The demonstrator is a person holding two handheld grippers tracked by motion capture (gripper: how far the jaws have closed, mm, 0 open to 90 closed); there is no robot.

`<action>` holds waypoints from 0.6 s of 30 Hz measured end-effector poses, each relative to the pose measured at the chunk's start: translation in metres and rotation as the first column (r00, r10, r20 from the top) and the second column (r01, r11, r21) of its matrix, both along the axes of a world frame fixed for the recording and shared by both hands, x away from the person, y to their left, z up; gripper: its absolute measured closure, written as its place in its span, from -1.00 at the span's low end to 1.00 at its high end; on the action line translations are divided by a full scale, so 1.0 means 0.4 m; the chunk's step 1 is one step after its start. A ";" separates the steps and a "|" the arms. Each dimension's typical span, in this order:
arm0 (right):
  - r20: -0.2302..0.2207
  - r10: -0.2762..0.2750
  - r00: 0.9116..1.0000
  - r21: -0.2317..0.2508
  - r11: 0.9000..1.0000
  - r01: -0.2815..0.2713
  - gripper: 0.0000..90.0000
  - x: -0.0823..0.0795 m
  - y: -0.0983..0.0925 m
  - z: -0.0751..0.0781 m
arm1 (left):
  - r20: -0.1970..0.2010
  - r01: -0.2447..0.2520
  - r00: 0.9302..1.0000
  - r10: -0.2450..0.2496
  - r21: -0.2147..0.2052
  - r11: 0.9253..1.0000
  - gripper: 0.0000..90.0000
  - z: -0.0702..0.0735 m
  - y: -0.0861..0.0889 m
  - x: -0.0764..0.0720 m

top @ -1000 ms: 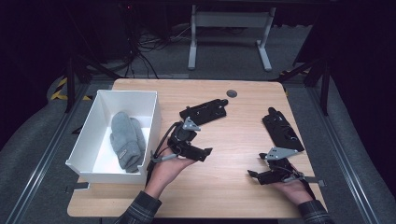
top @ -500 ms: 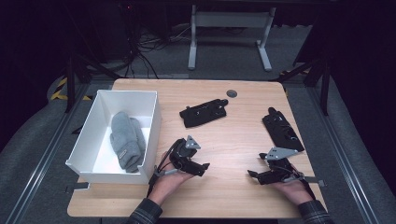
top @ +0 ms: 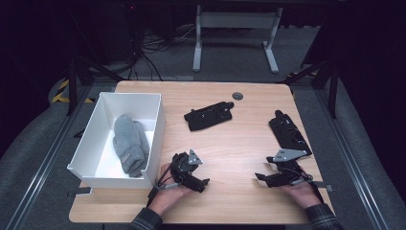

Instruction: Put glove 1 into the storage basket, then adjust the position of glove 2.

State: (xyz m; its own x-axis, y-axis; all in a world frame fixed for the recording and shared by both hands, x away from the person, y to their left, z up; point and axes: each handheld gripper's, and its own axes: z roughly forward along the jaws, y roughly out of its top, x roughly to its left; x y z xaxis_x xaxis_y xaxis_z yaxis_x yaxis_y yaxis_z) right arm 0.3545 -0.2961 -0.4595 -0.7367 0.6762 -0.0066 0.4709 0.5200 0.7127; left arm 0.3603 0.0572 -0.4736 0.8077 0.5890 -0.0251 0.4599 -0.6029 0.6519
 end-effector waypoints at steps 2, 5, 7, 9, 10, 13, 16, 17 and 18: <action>0.010 -0.002 1.000 -0.008 1.000 0.002 -0.51 0.001 -0.004 0.007 | 0.013 0.009 1.000 -0.009 -0.010 1.000 -1.00 -0.004 0.004 -0.003; 0.017 -0.008 1.000 0.010 1.000 0.008 -0.37 0.002 -0.016 0.023 | 0.029 0.034 0.999 -0.033 -0.027 0.999 -1.00 -0.009 0.014 -0.002; 0.027 -0.013 1.000 0.014 1.000 0.013 -0.27 0.003 -0.023 0.031 | 0.030 0.035 0.999 -0.034 -0.030 0.999 -1.00 -0.010 0.018 -0.003; 0.035 -0.033 0.999 0.016 0.999 0.033 -0.08 0.008 -0.036 0.044 | 0.032 0.042 0.999 -0.041 -0.032 0.999 -1.00 -0.010 0.022 -0.004; 0.032 -0.038 0.999 0.021 0.999 0.037 0.02 0.011 -0.041 0.048 | 0.033 0.047 0.998 -0.046 -0.031 0.998 -1.00 -0.010 0.024 -0.004; 0.037 -0.066 0.997 0.014 0.998 0.066 0.41 0.023 -0.059 0.064 | 0.032 0.050 0.998 -0.049 -0.031 0.998 -1.00 -0.010 0.027 -0.005; 0.035 -0.102 0.994 0.008 0.995 0.101 0.66 0.040 -0.073 0.075 | 0.031 0.052 0.998 -0.051 -0.028 0.998 -0.99 -0.010 0.030 -0.007; 0.038 -0.116 0.992 0.002 0.993 0.116 0.77 0.048 -0.078 0.078 | 0.031 0.052 0.998 -0.051 -0.030 0.998 -0.99 -0.010 0.031 -0.008; 0.037 -0.131 0.991 0.000 0.991 0.131 0.89 0.055 -0.083 0.081 | 0.032 0.054 0.998 -0.053 -0.032 0.998 -0.99 -0.010 0.031 -0.009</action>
State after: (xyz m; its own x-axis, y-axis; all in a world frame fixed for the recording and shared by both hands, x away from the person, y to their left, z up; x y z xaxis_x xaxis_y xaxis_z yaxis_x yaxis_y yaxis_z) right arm 0.3765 -0.3291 -0.4270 -0.6407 0.7671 -0.0337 0.5089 0.4571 0.7295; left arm 0.3567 0.0697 -0.4777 0.8390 0.5438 -0.0186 0.4068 -0.6042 0.6851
